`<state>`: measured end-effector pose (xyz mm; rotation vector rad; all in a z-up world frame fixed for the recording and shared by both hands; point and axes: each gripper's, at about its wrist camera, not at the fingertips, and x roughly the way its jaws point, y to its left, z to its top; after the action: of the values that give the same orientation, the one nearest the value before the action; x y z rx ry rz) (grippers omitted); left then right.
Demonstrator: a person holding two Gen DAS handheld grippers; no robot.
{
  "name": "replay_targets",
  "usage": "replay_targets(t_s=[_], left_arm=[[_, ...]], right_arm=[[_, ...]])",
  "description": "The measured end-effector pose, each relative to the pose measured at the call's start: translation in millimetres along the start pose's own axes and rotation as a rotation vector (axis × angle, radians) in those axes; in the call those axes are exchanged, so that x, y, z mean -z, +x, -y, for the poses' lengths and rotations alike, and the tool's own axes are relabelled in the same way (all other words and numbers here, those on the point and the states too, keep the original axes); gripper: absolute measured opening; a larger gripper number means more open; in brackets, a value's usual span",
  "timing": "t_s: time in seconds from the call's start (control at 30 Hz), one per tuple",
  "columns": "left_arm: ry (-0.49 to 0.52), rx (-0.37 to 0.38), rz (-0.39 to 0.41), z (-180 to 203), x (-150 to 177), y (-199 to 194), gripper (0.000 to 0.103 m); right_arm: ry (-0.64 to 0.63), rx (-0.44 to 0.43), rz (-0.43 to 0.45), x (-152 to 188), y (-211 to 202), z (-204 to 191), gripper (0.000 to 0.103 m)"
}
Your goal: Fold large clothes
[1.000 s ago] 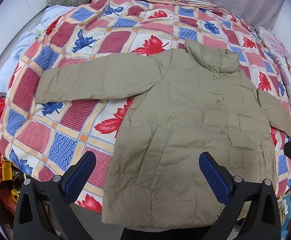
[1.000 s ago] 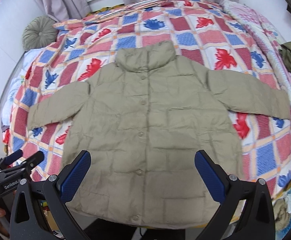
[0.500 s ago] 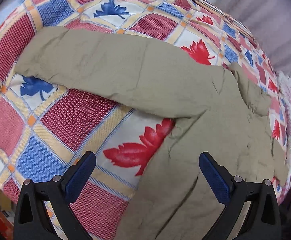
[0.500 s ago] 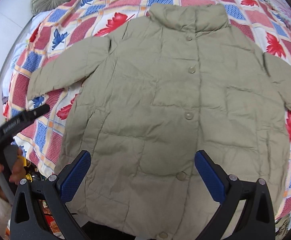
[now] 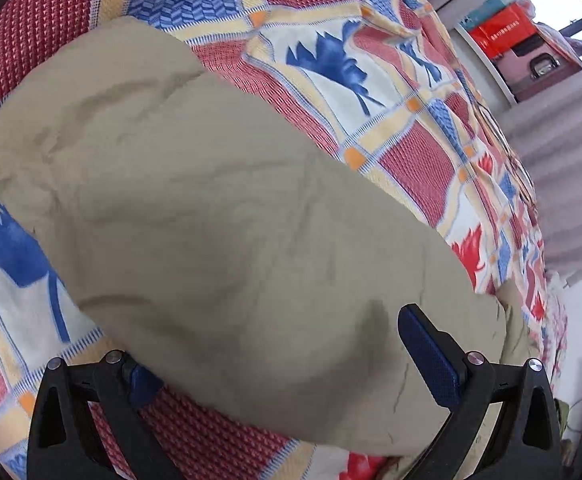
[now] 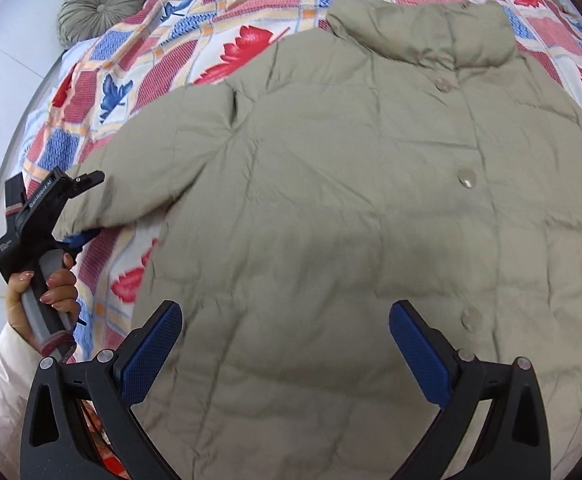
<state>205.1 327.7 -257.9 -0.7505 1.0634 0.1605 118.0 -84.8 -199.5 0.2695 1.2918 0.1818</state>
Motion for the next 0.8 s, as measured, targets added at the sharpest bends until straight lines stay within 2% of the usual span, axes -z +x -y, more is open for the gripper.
replay_targets(t_s=[0.1,0.17,0.23,0.33,0.37,0.4,0.43,0.47,0.5,0.53,0.67,0.8], left_arm=[[-0.012,-0.04,0.041,-4,-20,4,0.101],[-0.01,-0.084,0.046,-4,-30,10,0.082],[0.008,-0.097,0.015,-5,-35,18,0.036],[0.015,-0.069,0.007,-6,-38,14,0.012],[0.029,-0.07,0.019,-3,-38,9,0.01],[0.053,-0.076,0.039,2,-37,1,0.01],[0.083,-0.082,0.065,7,-36,-9,0.01],[0.118,-0.082,0.091,13,-36,-20,0.01],[0.151,-0.079,0.117,19,-33,-33,0.01],[0.189,-0.071,0.143,28,-32,-45,0.01],[0.33,-0.018,0.215,68,-22,-86,0.01],[0.48,0.059,0.247,122,2,-109,0.01]], right_arm=[[-0.005,-0.031,0.023,-22,8,-15,0.103],[-0.004,-0.059,0.04,-35,13,-24,0.103],[0.005,-0.087,0.052,-47,21,-33,0.103],[0.039,-0.112,0.068,-63,32,-43,0.103],[0.054,-0.115,0.078,-67,36,-46,0.102],[0.067,-0.122,0.086,-71,39,-48,0.095],[0.075,-0.131,0.089,-73,41,-49,0.073],[0.082,-0.142,0.082,-77,47,-50,0.056],[0.09,-0.147,0.066,-80,54,-50,0.028],[0.104,-0.152,0.055,-83,61,-48,0.02],[0.159,-0.206,0.041,-86,88,-45,0.017],[0.186,-0.23,0.016,-80,111,-47,0.016]])
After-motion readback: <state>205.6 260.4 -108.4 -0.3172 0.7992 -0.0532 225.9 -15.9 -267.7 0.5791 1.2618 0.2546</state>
